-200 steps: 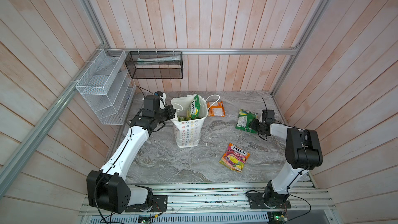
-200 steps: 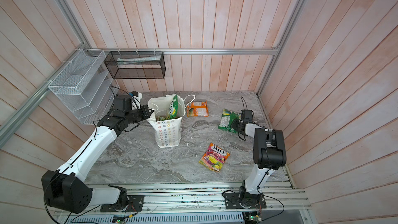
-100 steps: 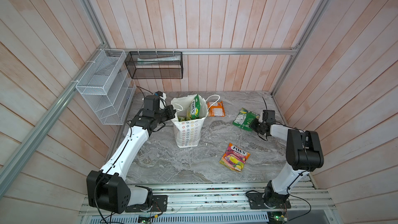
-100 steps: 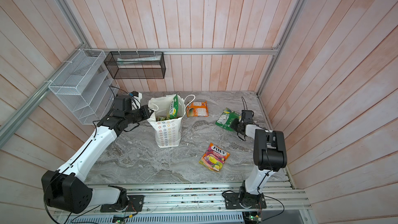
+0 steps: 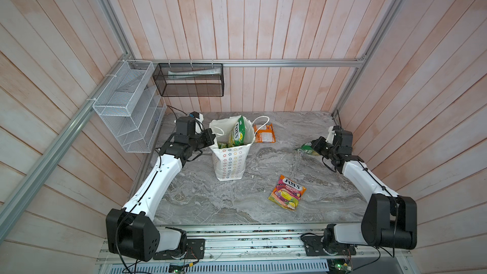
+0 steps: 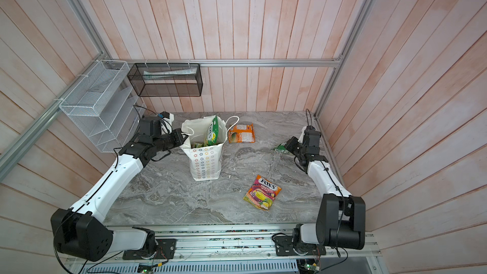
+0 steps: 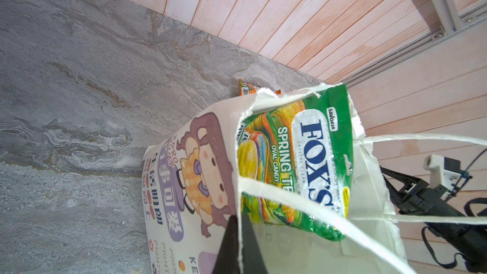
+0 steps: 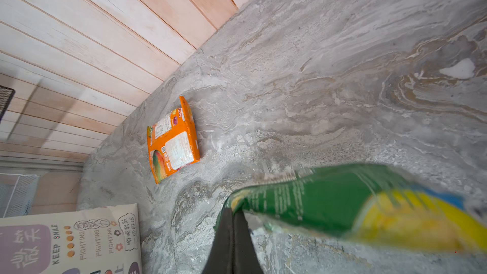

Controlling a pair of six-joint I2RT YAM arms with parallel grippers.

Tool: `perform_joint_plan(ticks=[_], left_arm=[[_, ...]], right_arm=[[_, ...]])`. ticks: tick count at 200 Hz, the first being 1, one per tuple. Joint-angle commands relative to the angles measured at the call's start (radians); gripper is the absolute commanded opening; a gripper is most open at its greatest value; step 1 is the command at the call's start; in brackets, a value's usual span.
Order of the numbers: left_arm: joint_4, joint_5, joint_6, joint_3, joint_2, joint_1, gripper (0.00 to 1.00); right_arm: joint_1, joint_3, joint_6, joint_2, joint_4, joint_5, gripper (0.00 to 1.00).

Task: Place the snacks into the paper bag
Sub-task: Pick up the snack from the top-right of the table, then place the snack in the paper bag.

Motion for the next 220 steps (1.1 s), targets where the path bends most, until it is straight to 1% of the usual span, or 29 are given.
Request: perform_joint_plan(ticks=[1, 18, 37, 55, 75, 120, 146, 163, 197, 220], left_arm=[[0.074, 0.014, 0.002, -0.005, -0.024, 0.007, 0.00], [0.074, 0.014, 0.000, -0.005, -0.022, 0.006, 0.00], [0.074, 0.021, 0.001, -0.005, -0.023, 0.007, 0.00], [0.074, 0.015, 0.002, -0.005, -0.025, 0.007, 0.00], [0.075, 0.019, 0.000, -0.005, -0.020, 0.006, 0.00], [0.075, 0.022, 0.000, -0.006, -0.022, 0.006, 0.00], [0.075, 0.031, -0.002, -0.005, -0.021, 0.007, 0.00], [0.077, 0.027, -0.002, -0.006, -0.023, 0.007, 0.00], [0.077, 0.037, -0.005, -0.005, -0.022, 0.006, 0.00], [0.079, 0.028, -0.002, -0.007, -0.026, 0.007, 0.00]], right_arm=[[0.016, -0.004, 0.023, -0.057, -0.014, -0.035, 0.00], [0.036, 0.002, 0.032, -0.085, -0.022, -0.025, 0.00], [0.050, 0.017, 0.042, -0.108, -0.033, -0.042, 0.00], [0.084, 0.047, 0.051, -0.140, -0.047, -0.023, 0.00], [0.143, 0.113, 0.046, -0.170, -0.079, 0.015, 0.00], [0.332, 0.327, 0.014, -0.207, -0.128, 0.125, 0.00], [0.454, 0.465, -0.031, -0.190, -0.138, 0.194, 0.00], [0.523, 0.542, -0.058, -0.166, -0.118, 0.216, 0.00], [0.659, 0.745, -0.132, -0.056, -0.148, 0.247, 0.00], [0.738, 0.837, -0.181, 0.005, -0.153, 0.275, 0.00]])
